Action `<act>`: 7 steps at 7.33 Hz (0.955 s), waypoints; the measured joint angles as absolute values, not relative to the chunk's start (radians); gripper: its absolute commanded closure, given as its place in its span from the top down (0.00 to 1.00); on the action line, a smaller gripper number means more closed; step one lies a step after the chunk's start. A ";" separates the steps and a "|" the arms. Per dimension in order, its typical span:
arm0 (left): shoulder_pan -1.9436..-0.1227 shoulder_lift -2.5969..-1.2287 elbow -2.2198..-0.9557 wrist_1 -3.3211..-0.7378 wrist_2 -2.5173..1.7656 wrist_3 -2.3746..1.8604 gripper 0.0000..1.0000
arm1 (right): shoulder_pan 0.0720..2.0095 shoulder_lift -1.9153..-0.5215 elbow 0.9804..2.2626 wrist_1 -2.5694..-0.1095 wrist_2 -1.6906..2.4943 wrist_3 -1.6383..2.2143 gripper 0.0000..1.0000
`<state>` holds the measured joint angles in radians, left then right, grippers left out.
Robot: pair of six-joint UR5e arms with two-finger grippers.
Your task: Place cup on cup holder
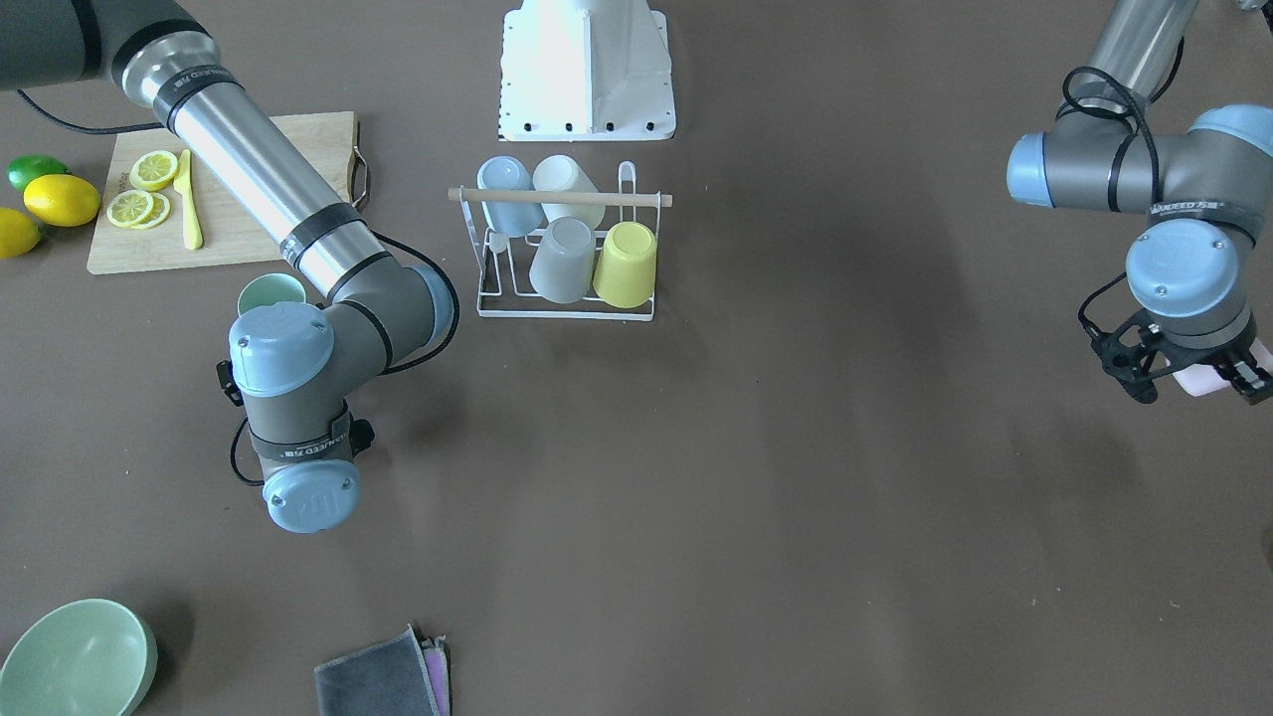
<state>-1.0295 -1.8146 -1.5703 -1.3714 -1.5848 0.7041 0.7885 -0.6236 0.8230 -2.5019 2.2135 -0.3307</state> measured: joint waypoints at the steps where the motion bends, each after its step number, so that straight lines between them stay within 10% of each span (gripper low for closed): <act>1: -1.071 -1.838 -1.586 -1.370 -1.643 0.703 0.73 | 0.785 -0.626 0.824 -2.502 2.212 -0.331 0.99; 4: -1.111 -1.881 -1.654 -1.369 -1.713 0.691 0.73 | 0.776 -0.629 0.824 -2.505 2.205 -0.332 0.90; 7: -1.114 -1.884 -1.747 -1.394 -1.716 0.634 0.68 | 0.767 -0.632 0.830 -2.523 2.193 -0.338 0.62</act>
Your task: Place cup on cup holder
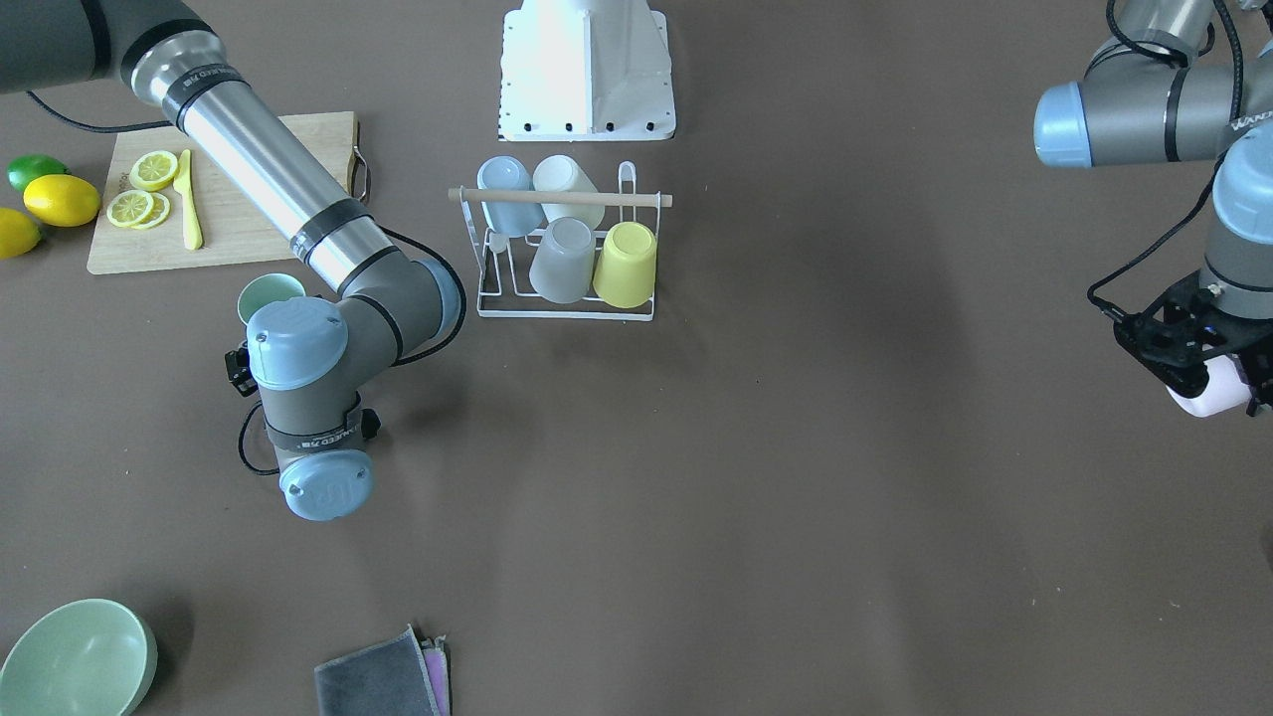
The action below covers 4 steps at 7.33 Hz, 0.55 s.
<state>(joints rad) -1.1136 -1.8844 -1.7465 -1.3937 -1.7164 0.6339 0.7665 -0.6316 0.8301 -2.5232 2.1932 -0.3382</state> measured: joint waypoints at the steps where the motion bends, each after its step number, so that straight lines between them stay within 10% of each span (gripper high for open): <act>1: -1.115 -1.879 -1.791 -1.398 -1.717 0.624 0.67 | 0.766 -0.632 0.835 -2.533 2.184 -0.344 0.60; 4: -1.116 -1.843 -1.935 -1.402 -1.719 0.578 0.56 | 0.769 -0.634 0.886 -2.557 2.149 -0.349 0.59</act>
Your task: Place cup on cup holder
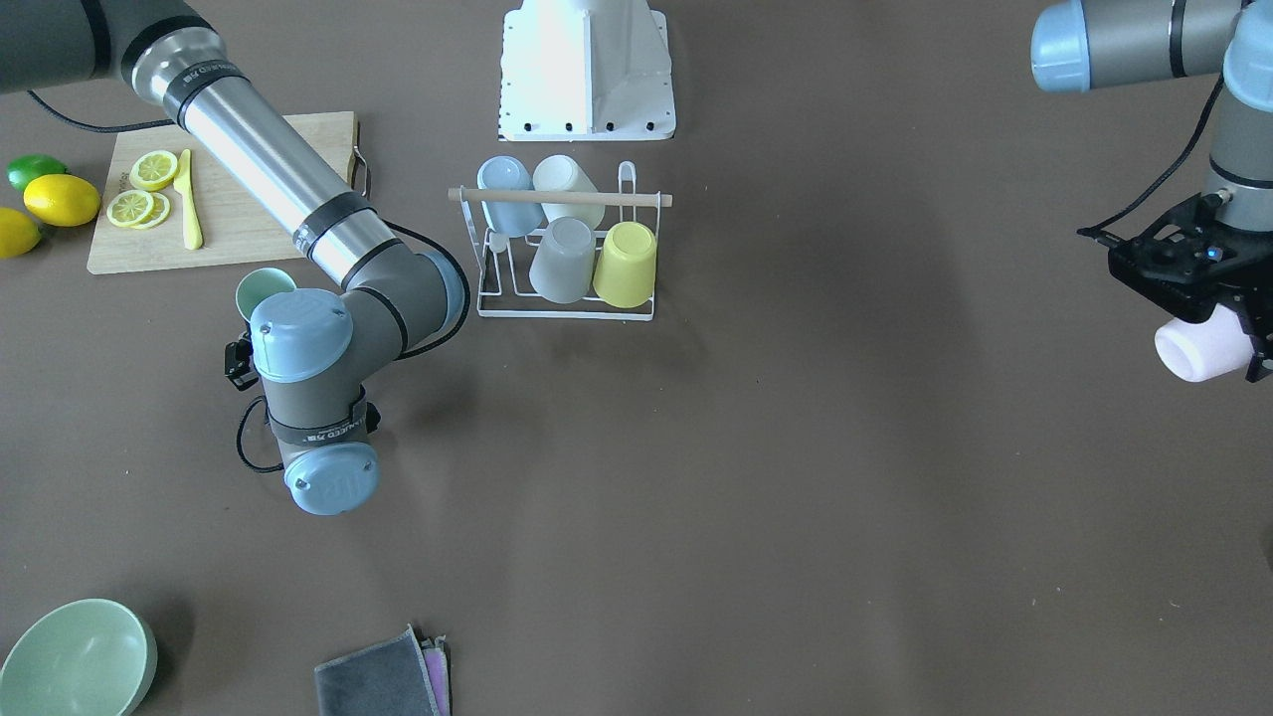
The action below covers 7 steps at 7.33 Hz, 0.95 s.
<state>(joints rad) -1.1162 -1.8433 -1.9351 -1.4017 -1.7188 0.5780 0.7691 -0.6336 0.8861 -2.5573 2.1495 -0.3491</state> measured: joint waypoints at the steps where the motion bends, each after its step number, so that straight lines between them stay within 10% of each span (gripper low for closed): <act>1: -1.116 -1.839 -1.947 -1.422 -1.733 0.553 0.56 | 0.774 -0.638 0.939 -2.567 2.134 -0.349 0.60; 7: -1.111 -1.815 -1.840 -1.901 -1.941 0.503 0.57 | 0.837 -0.723 1.357 -2.486 2.113 -0.300 0.60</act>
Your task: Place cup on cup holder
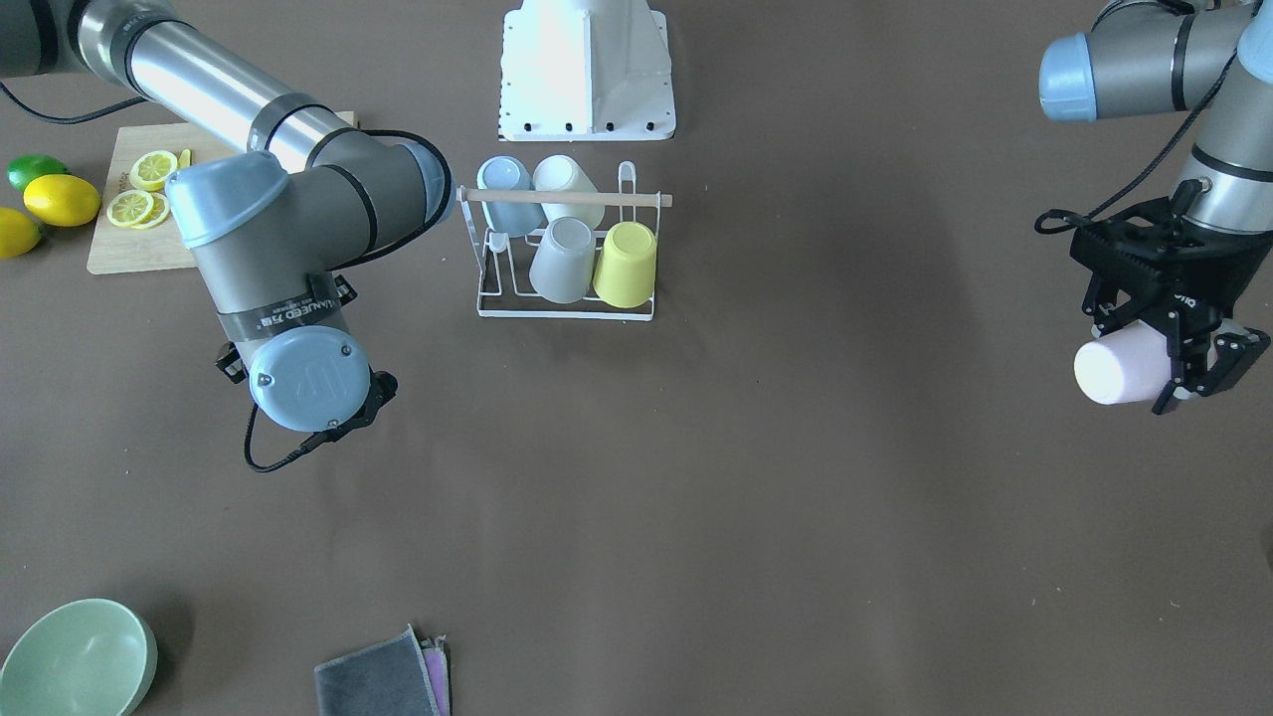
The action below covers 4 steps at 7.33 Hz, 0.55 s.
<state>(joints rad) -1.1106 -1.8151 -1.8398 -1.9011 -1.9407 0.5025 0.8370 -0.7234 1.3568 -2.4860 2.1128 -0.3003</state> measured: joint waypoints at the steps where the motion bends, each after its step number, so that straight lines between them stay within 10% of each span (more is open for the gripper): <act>1: -1.105 -1.815 -1.830 -2.007 -1.993 0.481 0.57 | 0.849 -0.727 1.421 -2.470 2.118 -0.280 0.60; 4: -1.024 -1.804 -1.781 -2.410 -2.058 0.363 0.57 | 0.886 -0.821 1.632 -2.275 2.212 -0.172 0.60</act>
